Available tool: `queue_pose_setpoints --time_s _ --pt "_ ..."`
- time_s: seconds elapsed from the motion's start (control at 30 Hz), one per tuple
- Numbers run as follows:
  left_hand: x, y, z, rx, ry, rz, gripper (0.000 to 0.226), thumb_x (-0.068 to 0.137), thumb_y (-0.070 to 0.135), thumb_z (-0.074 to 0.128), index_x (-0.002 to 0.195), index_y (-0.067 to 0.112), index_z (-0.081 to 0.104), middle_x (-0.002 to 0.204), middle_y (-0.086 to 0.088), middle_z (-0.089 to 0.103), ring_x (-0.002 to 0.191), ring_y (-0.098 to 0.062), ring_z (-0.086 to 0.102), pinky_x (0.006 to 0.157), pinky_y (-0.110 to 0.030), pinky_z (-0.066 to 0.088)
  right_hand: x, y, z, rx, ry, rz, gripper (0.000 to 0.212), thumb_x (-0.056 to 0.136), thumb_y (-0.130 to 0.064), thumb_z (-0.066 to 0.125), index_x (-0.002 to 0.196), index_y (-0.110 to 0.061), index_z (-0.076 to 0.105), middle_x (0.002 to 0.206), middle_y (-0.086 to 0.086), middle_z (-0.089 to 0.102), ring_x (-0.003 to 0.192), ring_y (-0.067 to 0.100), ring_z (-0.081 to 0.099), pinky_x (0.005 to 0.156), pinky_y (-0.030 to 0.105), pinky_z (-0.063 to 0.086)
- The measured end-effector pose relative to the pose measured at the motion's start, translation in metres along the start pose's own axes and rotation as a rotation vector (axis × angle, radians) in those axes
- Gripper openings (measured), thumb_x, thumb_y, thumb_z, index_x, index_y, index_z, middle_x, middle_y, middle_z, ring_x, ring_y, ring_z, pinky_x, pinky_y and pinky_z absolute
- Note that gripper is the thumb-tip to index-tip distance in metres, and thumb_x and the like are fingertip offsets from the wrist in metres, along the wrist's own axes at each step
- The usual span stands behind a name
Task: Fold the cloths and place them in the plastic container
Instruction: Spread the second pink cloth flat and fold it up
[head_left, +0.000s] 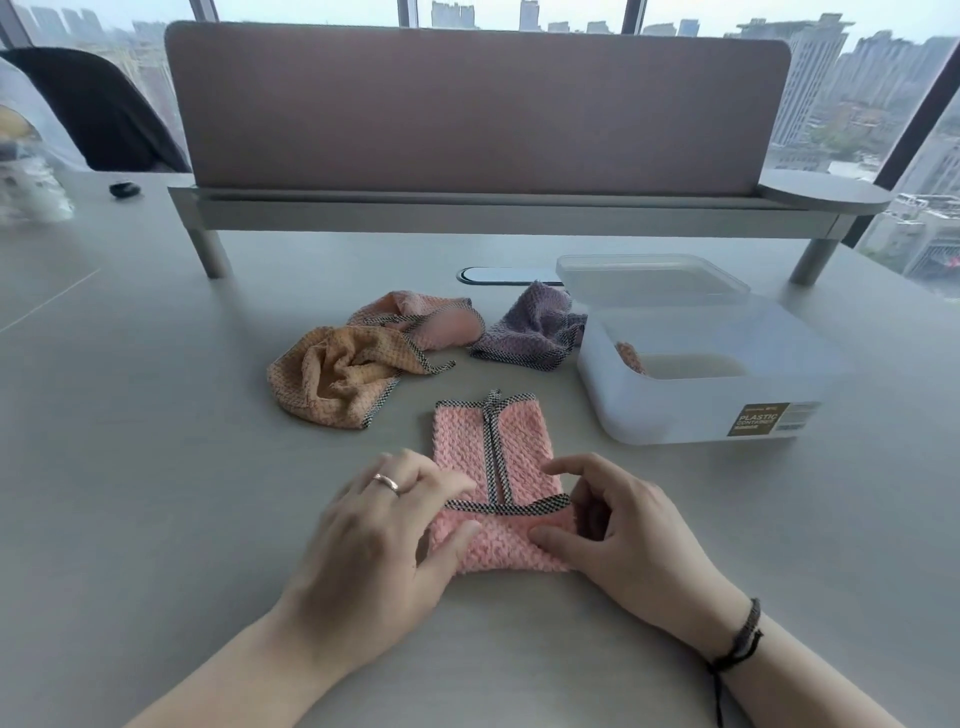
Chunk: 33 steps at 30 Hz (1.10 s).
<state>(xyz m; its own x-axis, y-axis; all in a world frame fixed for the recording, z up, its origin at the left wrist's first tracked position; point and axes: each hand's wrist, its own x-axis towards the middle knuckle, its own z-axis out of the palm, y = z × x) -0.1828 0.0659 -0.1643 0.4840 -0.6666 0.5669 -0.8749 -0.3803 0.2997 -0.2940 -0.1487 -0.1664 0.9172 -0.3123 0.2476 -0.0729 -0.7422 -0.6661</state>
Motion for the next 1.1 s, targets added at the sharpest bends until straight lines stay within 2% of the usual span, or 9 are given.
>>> queue_pose_setpoints --time_s 0.07,0.13,0.23,0.37,0.47,0.6,0.77,0.93,1.1 --pt "-0.004 0.003 0.0 -0.022 -0.015 0.205 0.025 0.09 0.032 0.069 0.11 0.019 0.074 0.114 0.003 0.068 0.105 -0.019 0.065 0.091 -0.035 0.051 0.0 0.0 0.001 0.004 0.015 -0.002 0.042 0.071 -0.04 0.083 0.108 -0.038 0.062 0.073 -0.009 0.06 0.067 0.007 0.058 0.059 0.013 0.04" --pt "-0.007 0.004 0.003 -0.045 -0.135 0.338 0.032 0.094 0.033 0.064 0.12 0.017 0.072 0.133 0.002 0.065 0.126 -0.016 0.058 0.105 -0.036 0.046 -0.001 0.001 0.001 0.013 0.034 -0.01 0.038 0.074 -0.039 0.082 0.106 -0.037 0.063 0.07 -0.007 0.061 0.066 0.009 0.058 0.059 0.014 0.041" --pt "-0.009 0.002 0.004 -0.092 -0.309 0.353 0.042 0.099 0.039 0.056 0.135 0.018 0.062 0.144 0.005 0.056 0.14 -0.008 0.044 0.114 -0.033 0.039 -0.001 0.002 0.002 0.028 0.063 -0.006 0.033 0.075 -0.035 0.082 0.101 -0.037 0.062 0.073 -0.006 0.062 0.066 0.012 0.058 0.058 0.013 0.041" --pt "-0.01 -0.002 0.005 -0.142 -0.384 0.292 0.046 0.099 0.043 0.055 0.139 0.021 0.058 0.146 0.01 0.053 0.142 -0.003 0.039 0.113 -0.032 0.04 -0.003 0.007 0.003 -0.021 0.157 -0.03 0.026 0.076 -0.025 0.082 0.088 -0.035 0.06 0.086 -0.014 0.056 0.068 0.013 0.056 0.061 0.017 0.043" --pt "-0.011 -0.002 0.005 -0.15 -0.391 0.278 0.044 0.099 0.043 0.055 0.137 0.022 0.059 0.145 0.011 0.054 0.141 -0.003 0.04 0.112 -0.033 0.041 -0.009 0.003 -0.001 -0.141 0.214 -0.24 0.008 0.082 -0.034 0.076 0.086 -0.034 0.069 0.104 -0.017 0.06 0.09 0.002 0.059 0.077 0.023 0.047" --pt "-0.01 -0.002 0.005 -0.182 -0.418 0.274 0.045 0.1 0.044 0.052 0.142 0.025 0.055 0.149 0.013 0.049 0.144 -0.001 0.034 0.115 -0.032 0.037 -0.02 -0.001 -0.002 -0.304 -0.002 -0.486 0.035 0.085 -0.059 0.066 0.113 -0.038 0.07 0.13 -0.022 0.061 0.129 0.003 0.051 0.102 0.028 0.04" --pt "-0.007 -0.004 0.004 -0.302 -0.458 0.204 0.049 0.098 0.042 0.053 0.146 0.033 0.047 0.152 0.017 0.044 0.145 0.005 0.026 0.12 -0.027 0.025 -0.018 0.002 0.001 -0.346 -0.135 -0.382 0.051 0.087 -0.062 0.057 0.13 -0.036 0.061 0.136 -0.025 0.058 0.131 -0.007 0.046 0.109 0.03 0.041" --pt "-0.01 -0.008 0.007 -0.291 -0.378 0.179 0.047 0.091 0.04 0.062 0.137 0.031 0.058 0.145 0.018 0.053 0.141 0.007 0.034 0.117 -0.016 0.024 -0.018 0.004 0.002 -0.358 -0.147 -0.369 0.046 0.092 -0.06 0.054 0.132 -0.038 0.06 0.139 -0.023 0.056 0.132 -0.007 0.046 0.113 0.032 0.038" --pt "-0.011 -0.016 0.004 -0.264 -0.309 0.127 0.04 0.091 0.037 0.061 0.131 0.028 0.063 0.138 0.017 0.059 0.136 0.007 0.042 0.114 -0.02 0.033 -0.017 0.006 0.005 -0.355 -0.117 -0.379 0.037 0.098 -0.05 0.049 0.129 -0.036 0.063 0.136 -0.022 0.058 0.128 -0.007 0.05 0.113 0.035 0.039"
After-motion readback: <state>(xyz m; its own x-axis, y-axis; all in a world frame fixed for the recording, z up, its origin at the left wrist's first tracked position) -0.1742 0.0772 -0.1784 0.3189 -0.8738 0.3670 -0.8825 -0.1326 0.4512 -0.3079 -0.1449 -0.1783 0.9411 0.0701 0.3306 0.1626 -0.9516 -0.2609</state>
